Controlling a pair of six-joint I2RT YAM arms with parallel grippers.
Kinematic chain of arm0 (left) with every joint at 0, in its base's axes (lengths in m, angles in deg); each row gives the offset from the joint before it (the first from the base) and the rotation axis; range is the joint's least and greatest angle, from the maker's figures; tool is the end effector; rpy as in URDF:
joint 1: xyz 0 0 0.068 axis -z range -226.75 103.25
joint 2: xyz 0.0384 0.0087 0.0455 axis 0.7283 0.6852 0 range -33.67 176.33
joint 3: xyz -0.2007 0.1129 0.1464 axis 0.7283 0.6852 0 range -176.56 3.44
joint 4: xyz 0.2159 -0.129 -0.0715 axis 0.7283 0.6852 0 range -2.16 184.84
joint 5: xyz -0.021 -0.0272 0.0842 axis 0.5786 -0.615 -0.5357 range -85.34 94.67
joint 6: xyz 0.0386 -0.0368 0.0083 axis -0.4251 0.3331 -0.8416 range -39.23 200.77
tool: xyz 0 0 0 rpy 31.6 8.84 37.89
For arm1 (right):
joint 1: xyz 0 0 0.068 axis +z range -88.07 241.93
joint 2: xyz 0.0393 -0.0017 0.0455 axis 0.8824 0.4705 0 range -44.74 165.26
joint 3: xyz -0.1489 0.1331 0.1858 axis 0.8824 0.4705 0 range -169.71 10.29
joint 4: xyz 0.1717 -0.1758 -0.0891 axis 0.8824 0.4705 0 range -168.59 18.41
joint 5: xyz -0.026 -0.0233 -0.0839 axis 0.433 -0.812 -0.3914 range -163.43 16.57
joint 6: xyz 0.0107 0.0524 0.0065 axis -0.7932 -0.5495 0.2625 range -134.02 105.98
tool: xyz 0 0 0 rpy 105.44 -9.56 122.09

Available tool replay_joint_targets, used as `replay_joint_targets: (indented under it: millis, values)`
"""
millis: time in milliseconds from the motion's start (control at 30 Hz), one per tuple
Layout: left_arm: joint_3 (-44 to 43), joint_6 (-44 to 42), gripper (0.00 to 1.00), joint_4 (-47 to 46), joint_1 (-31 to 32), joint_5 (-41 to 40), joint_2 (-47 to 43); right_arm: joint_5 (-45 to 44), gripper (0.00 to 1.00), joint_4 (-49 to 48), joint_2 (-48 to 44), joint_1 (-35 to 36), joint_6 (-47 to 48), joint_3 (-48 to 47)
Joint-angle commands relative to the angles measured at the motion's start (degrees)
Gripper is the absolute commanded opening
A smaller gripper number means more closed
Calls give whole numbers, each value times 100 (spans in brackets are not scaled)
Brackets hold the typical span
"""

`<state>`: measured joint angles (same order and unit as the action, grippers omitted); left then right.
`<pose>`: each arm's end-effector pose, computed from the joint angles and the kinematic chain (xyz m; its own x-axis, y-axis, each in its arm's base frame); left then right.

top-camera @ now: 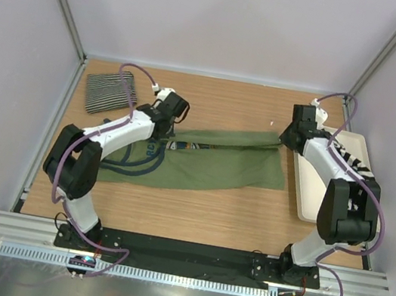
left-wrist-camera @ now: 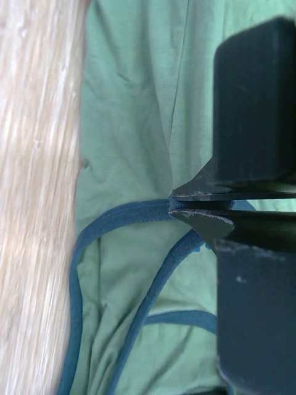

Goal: Fold and stack the tank tops

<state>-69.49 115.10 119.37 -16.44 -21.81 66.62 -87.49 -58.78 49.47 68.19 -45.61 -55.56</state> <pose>0.3249 -0.1715 0.2233 -0.7530 -0.1445 -0.6420 -0.2080 0.9778 0.0239 0.3546 0.0302 0.2324 -0.6020 0.4452 -0.6629 0.4352 0.8790 0.1951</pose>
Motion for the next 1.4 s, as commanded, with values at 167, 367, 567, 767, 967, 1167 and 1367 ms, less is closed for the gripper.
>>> replay_joint_targets:
  millis: [167, 367, 567, 767, 967, 1167, 1367]
  values:
    - [208, 127, 0, 134, 238, -612, -616, -316, 1, -56, -597, -64, -49, 247]
    - [577, 320, 0, 187, 449, -630, -774, -457, 1, -135, -887, -64, -127, 748]
    - [1034, 732, 0, 213, 731, -744, -669, -439, 1, -267, -922, -72, -408, 1301]
    - [1298, 1006, 5, 239, 977, -990, -625, -632, 5, -443, -1002, -72, -611, 1733]
    - [1421, 1155, 25, 275, 1065, -1087, -818, -764, 27, -417, -1150, -72, -646, 1750]
    - [1571, 1173, 48, 345, 1056, -1087, -1354, -835, 47, -452, -1607, -72, -567, 1865]
    - [1589, 1190, 52, 328, 1056, -877, -1811, -598, 45, -593, -1688, -20, -181, 1812]
